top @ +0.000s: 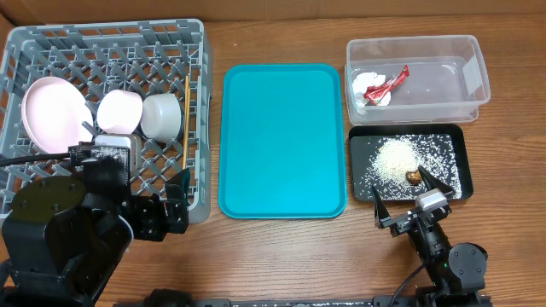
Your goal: Sort waste into correct bins and load items into the dishwasher
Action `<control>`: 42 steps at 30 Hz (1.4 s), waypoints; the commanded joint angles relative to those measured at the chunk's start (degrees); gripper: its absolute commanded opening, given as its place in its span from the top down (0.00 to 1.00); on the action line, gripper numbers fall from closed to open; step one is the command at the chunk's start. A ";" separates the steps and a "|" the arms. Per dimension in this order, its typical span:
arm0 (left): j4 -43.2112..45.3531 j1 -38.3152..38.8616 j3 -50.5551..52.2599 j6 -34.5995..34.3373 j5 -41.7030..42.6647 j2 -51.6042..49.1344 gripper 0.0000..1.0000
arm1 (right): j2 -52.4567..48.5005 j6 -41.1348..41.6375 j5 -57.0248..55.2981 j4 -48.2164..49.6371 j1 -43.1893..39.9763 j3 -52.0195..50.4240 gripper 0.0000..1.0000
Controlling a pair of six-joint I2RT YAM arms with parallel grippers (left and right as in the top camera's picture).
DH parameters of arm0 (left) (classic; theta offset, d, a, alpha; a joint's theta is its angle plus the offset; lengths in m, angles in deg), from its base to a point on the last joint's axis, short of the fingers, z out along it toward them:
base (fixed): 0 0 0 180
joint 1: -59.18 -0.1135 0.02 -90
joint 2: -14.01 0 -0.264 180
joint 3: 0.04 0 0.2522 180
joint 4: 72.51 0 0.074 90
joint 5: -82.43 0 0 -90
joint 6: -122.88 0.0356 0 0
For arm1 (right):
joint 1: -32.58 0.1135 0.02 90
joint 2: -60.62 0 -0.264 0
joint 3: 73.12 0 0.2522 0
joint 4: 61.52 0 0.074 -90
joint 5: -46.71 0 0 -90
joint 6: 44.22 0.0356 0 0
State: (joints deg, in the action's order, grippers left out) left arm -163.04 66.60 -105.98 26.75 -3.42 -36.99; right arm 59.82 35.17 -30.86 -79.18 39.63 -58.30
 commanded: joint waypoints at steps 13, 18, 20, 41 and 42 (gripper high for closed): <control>7.50 -3.80 6.23 -0.11 -7.43 3.91 0.00 | 0.63 -0.15 -0.63 0.44 -0.26 -0.61 0.00; 26.05 -7.39 22.34 1.55 -3.76 12.90 0.00 | 0.63 -0.13 -0.63 0.44 -0.26 -0.61 0.00; 32.74 -7.45 29.64 2.58 -3.04 17.22 0.00 | 0.63 -0.15 -0.63 0.44 -0.26 -0.61 0.00; 72.35 -7.41 83.36 2.56 0.90 50.86 0.00 | 0.63 -0.13 -0.63 0.44 -0.26 -0.61 0.00; 73.75 -7.41 84.67 2.73 0.22 50.84 0.00 | 0.63 -0.13 -0.63 0.44 -0.26 -0.61 0.00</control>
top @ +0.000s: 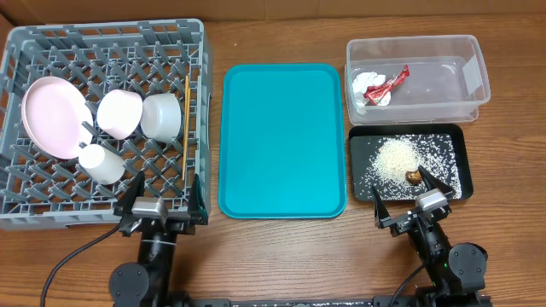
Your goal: Sort waste into correct bins and load items into the dishwasher
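Note:
The grey dish rack (51,213) at the left holds a pink plate (53,115), a white bowl (118,112), a white cup (160,115), a second white cup (102,162) lying on its side, and a thin yellow stick (186,128). My left gripper (164,194) is open and empty at the rack's front edge. In front of the black tray (456,141), which holds rice (397,158) and a brown scrap (413,176), my right gripper (409,194) is also open and empty. The clear bin (478,68) holds a red wrapper (391,83) and white paper (368,83).
A bare teal tray (281,136) lies in the middle between the rack and the bins. Wooden table (281,256) runs along the front, where both arm bases stand.
My left arm was raised over the rack's front left, hiding that corner. Now it sits low at the rack's front edge, open, and a white cup lies in the rack there. The right arm has not moved.

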Action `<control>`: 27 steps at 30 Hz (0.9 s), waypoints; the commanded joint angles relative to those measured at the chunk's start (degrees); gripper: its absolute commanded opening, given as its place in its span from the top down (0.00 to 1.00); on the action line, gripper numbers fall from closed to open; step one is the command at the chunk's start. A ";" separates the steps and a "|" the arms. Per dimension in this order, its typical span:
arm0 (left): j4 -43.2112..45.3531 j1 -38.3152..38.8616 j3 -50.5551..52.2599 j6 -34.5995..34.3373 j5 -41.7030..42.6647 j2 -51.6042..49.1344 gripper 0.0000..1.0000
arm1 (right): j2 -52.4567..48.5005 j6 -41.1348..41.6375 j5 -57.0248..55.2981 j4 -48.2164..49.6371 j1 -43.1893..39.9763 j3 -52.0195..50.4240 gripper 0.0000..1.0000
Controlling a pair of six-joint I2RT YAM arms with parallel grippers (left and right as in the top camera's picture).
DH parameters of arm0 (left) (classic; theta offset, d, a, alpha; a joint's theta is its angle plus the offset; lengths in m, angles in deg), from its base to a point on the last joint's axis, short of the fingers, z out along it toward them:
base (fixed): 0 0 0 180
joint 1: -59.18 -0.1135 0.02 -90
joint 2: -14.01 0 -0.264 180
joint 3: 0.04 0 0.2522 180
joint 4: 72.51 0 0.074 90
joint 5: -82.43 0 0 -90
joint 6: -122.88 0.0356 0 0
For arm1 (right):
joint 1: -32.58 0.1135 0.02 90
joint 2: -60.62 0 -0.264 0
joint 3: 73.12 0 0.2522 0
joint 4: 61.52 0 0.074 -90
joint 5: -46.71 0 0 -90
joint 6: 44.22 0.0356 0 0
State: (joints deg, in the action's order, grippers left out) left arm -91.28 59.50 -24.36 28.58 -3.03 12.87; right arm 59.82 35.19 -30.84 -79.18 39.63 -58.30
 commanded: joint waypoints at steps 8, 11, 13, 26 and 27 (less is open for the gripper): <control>3.30 -0.31 10.29 0.90 -0.46 0.98 0.00 | 0.63 -0.15 -0.66 0.44 -0.26 -0.61 0.00; 0.92 -0.31 10.29 0.90 -0.52 0.85 0.00 | 0.63 -0.17 -0.66 0.44 -0.26 -0.61 0.00; 0.87 -0.31 10.29 0.90 -0.48 0.85 0.00 | 0.63 -0.15 -0.66 0.44 -0.26 -0.61 0.00; 0.87 -0.31 10.29 0.90 -0.48 0.83 0.00 | 0.63 -0.17 -0.66 0.44 -0.26 -0.61 0.00; 0.90 -0.31 10.27 0.90 -0.48 0.83 0.00 | 0.63 -0.15 -0.66 0.44 -0.26 -0.61 0.00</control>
